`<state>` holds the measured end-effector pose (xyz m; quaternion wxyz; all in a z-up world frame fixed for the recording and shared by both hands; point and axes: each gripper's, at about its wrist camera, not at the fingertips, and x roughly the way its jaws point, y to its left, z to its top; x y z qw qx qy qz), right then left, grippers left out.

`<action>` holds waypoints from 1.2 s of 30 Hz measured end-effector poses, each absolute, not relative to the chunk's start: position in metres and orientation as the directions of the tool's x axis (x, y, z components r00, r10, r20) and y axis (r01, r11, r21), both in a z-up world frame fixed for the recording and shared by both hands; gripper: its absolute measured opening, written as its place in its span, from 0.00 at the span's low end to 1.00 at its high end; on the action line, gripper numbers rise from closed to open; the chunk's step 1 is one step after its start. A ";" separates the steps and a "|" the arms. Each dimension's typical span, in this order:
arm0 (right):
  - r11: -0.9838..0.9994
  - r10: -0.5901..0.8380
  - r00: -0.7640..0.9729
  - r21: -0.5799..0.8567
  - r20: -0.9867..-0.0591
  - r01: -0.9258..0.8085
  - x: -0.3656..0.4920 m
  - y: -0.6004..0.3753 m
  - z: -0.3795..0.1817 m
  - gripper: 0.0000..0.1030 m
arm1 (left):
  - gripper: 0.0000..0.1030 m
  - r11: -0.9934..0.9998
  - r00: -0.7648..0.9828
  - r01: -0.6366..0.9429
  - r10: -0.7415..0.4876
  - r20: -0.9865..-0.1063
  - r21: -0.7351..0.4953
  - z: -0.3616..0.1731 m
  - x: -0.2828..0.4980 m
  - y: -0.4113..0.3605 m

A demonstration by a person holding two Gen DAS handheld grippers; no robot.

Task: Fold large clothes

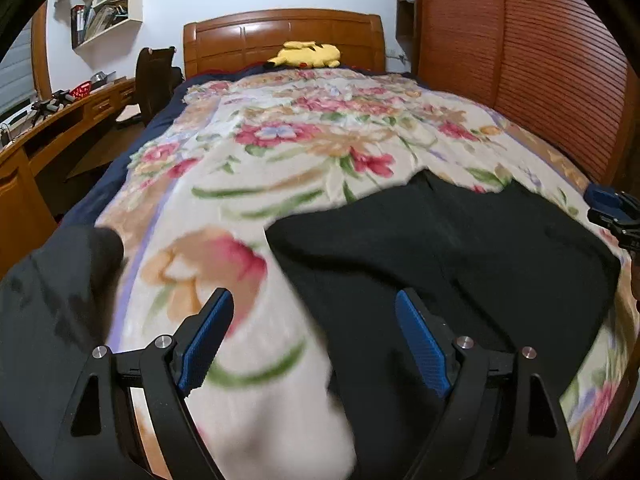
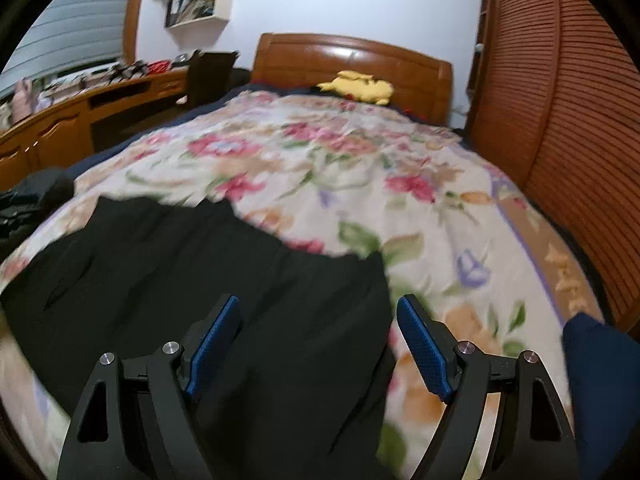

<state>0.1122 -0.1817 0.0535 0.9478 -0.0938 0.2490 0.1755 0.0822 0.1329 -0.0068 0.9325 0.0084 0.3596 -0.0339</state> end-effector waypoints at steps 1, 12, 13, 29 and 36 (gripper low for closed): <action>0.916 0.292 0.803 -0.090 -0.519 -0.392 0.106 -0.183 0.048 0.80 | 0.81 0.997 0.734 0.075 -0.059 -0.676 -0.006 -0.011 0.076 0.131; 0.914 0.323 0.761 -0.025 -0.563 -0.406 0.082 -0.201 0.033 0.76 | 0.81 0.993 0.708 0.114 -0.086 -0.701 -0.007 -0.031 0.031 0.113; 0.921 0.298 0.758 -0.034 -0.580 -0.388 0.085 -0.201 0.029 0.76 | 0.81 0.994 0.707 0.112 -0.086 -0.702 -0.008 -0.034 0.030 0.112; 0.935 0.286 0.726 0.017 -0.625 -0.354 0.093 -0.190 0.000 0.78 | 0.81 0.997 0.666 0.045 -0.082 -0.742 -0.070 -0.060 0.033 0.120; 0.948 0.287 0.720 0.079 -0.632 -0.308 0.075 -0.206 0.007 0.78 | 0.81 0.996 0.690 0.039 -0.085 -0.719 -0.080 -0.048 0.001 0.114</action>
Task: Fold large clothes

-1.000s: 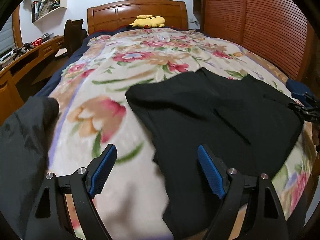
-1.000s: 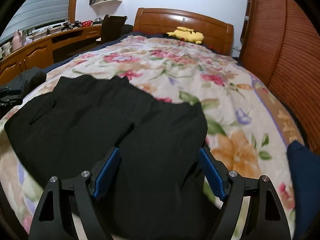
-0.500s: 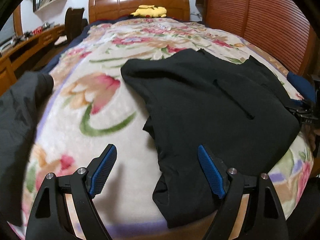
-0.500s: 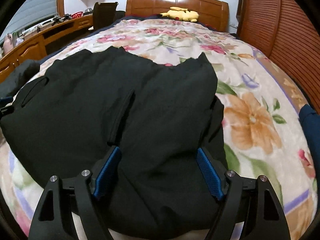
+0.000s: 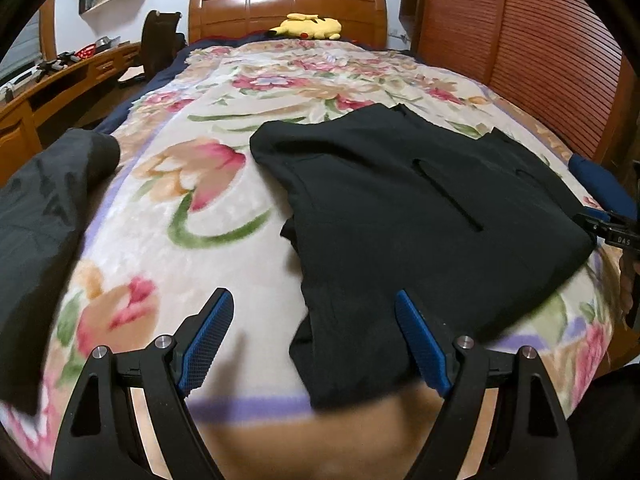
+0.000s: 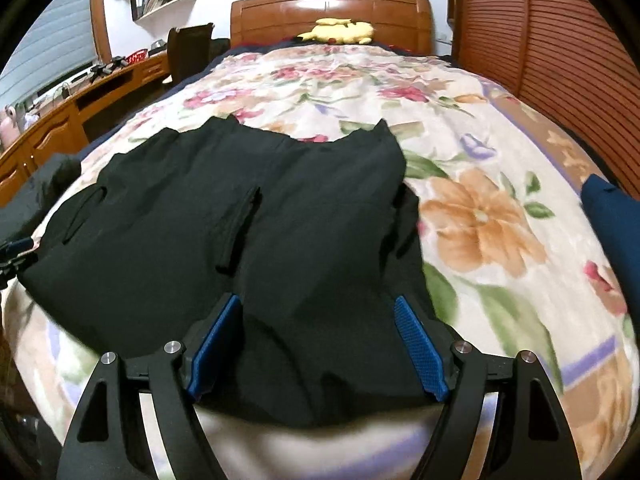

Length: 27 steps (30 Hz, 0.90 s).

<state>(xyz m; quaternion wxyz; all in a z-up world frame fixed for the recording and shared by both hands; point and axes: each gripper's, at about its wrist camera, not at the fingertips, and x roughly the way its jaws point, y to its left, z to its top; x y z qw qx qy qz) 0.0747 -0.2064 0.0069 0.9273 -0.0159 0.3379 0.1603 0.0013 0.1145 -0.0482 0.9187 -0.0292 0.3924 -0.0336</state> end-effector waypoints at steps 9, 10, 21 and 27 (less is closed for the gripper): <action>0.956 0.284 0.722 0.133 -0.631 -0.260 0.066 -0.234 0.006 0.78 | 0.81 0.998 0.672 0.052 -0.066 -0.738 -0.042 -0.055 0.001 0.111; 0.957 0.284 0.721 0.134 -0.633 -0.259 0.065 -0.236 0.007 0.78 | 0.81 0.998 0.670 0.050 -0.066 -0.739 -0.044 -0.057 0.001 0.111; 0.954 0.297 0.638 0.188 -0.711 -0.235 0.085 -0.234 -0.018 0.80 | 0.61 0.983 0.649 0.082 -0.177 -0.740 -0.163 -0.072 0.006 0.111; 0.935 0.355 0.624 0.250 -0.696 -0.253 0.096 -0.233 -0.020 0.68 | 0.23 0.981 0.638 0.112 -0.193 -0.745 -0.158 -0.067 0.004 0.096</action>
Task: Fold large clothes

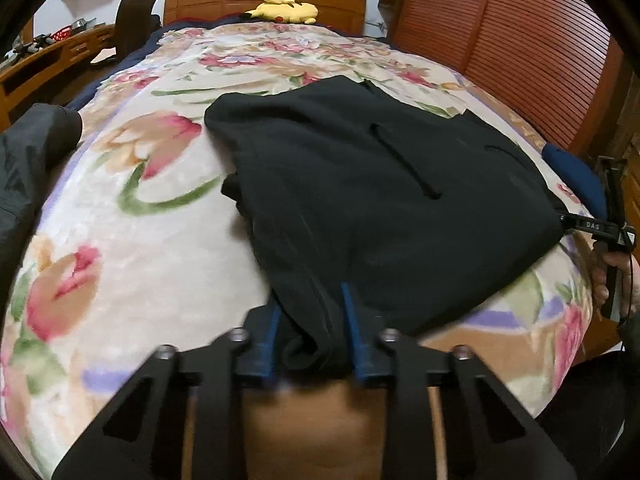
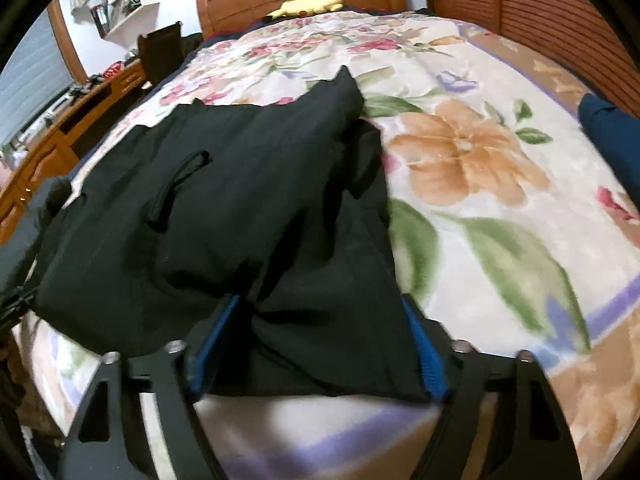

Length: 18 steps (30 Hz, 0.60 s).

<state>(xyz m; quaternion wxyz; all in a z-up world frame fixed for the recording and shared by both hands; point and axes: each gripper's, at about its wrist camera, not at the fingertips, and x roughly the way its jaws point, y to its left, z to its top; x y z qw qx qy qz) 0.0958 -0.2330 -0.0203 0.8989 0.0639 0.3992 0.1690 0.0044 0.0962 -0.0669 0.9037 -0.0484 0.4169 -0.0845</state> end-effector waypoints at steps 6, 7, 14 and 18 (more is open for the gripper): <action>0.924 0.380 0.651 0.239 -0.658 -0.298 0.094 -0.231 -0.016 0.25 | 0.14 0.993 0.683 0.097 -0.111 -0.722 -0.061 -0.051 -0.008 0.083; 0.925 0.377 0.660 0.235 -0.649 -0.298 0.091 -0.233 -0.015 0.22 | 0.13 0.994 0.688 0.098 -0.107 -0.718 -0.054 -0.049 -0.010 0.083; 0.916 0.398 0.693 0.221 -0.602 -0.334 0.074 -0.238 -0.006 0.14 | 0.11 0.992 0.731 0.122 -0.100 -0.675 -0.014 -0.034 -0.042 0.077; 0.909 0.404 0.686 0.184 -0.605 -0.373 0.057 -0.239 -0.008 0.13 | 0.11 0.991 0.743 0.128 -0.114 -0.659 -0.028 -0.032 -0.069 0.079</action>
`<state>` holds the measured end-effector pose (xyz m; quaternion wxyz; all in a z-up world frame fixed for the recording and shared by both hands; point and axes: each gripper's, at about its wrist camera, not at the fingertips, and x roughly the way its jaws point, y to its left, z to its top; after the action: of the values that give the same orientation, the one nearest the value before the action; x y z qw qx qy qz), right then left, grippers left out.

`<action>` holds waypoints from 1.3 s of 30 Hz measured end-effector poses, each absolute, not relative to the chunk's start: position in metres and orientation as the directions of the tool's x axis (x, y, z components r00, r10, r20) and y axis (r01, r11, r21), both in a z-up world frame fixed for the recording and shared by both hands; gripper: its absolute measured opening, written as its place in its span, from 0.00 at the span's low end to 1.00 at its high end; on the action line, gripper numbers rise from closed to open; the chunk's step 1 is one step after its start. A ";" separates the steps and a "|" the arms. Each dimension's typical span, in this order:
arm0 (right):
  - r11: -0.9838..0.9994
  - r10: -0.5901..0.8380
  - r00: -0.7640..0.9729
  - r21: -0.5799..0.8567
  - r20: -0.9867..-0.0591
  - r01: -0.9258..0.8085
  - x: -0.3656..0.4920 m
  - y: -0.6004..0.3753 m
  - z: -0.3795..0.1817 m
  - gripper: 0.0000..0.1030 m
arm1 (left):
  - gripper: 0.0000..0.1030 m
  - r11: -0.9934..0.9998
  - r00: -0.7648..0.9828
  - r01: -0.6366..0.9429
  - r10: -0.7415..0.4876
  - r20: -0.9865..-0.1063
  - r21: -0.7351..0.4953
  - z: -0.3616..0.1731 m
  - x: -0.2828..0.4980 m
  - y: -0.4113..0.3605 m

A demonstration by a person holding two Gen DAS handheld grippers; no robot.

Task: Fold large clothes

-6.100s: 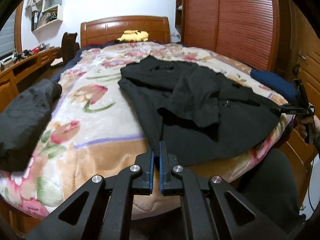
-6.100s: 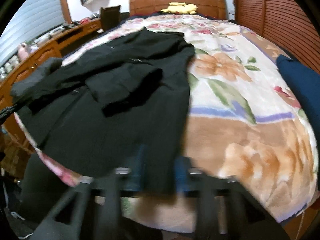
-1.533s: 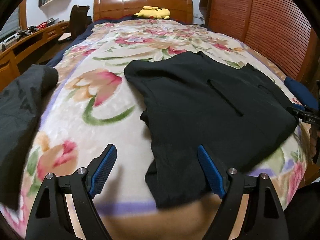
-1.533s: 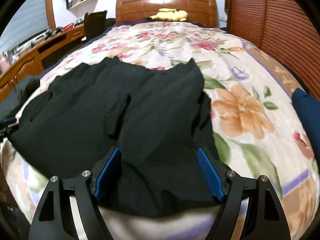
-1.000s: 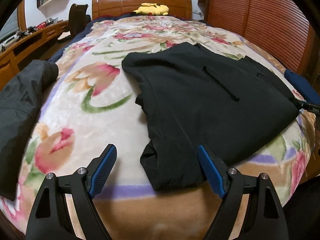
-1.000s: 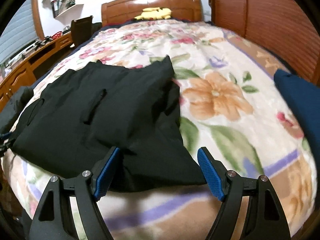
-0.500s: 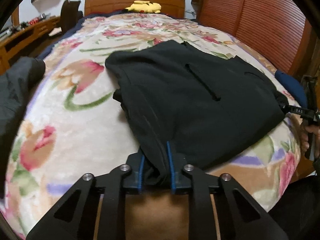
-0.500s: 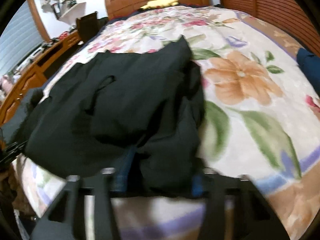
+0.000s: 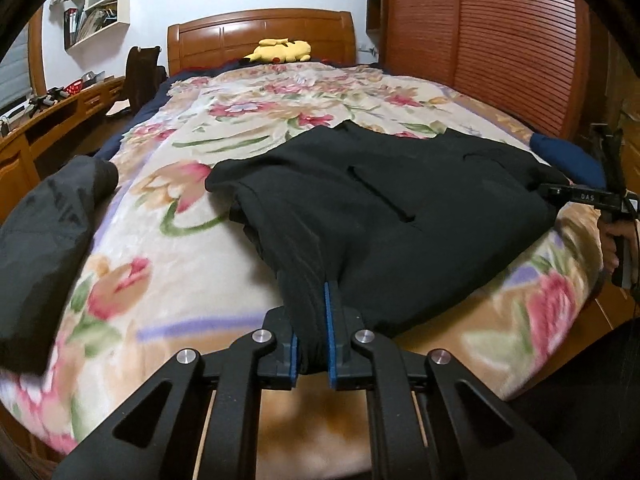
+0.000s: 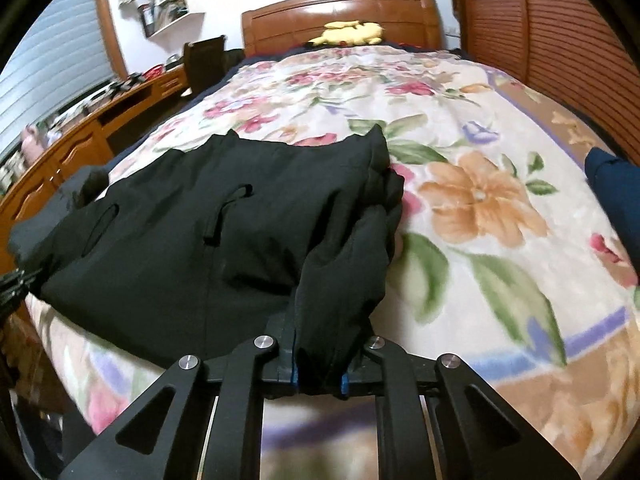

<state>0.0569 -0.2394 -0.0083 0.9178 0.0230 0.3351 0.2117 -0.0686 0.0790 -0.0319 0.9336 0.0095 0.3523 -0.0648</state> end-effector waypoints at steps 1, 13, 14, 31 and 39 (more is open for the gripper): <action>0.904 0.413 0.686 0.180 -0.599 -0.387 0.050 -0.241 -0.007 0.13 | 0.11 0.992 0.747 0.126 -0.114 -0.655 -0.030 -0.032 -0.076 0.080; 0.888 0.412 0.686 0.094 -0.600 -0.451 0.017 -0.251 -0.015 0.13 | 0.38 0.999 0.797 0.036 -0.025 -0.604 0.005 -0.029 -0.106 0.081; 0.888 0.413 0.685 0.099 -0.600 -0.449 0.021 -0.250 -0.013 0.13 | 0.46 0.999 0.801 0.036 -0.032 -0.598 -0.005 -0.028 -0.106 0.082; 0.893 0.400 0.696 0.082 -0.597 -0.443 0.016 -0.239 -0.007 0.13 | 0.81 0.997 0.821 0.078 -0.072 -0.567 -0.014 -0.019 -0.100 0.051; 0.891 0.404 0.694 0.085 -0.595 -0.446 0.016 -0.241 -0.006 0.13 | 0.80 0.988 0.802 0.143 -0.148 -0.579 -0.053 -0.013 -0.073 0.019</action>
<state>0.0162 -0.2414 -0.0062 0.9198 -0.0332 0.3152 0.2311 -0.0731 0.0189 -0.0133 0.9492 -0.0035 0.3051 -0.0766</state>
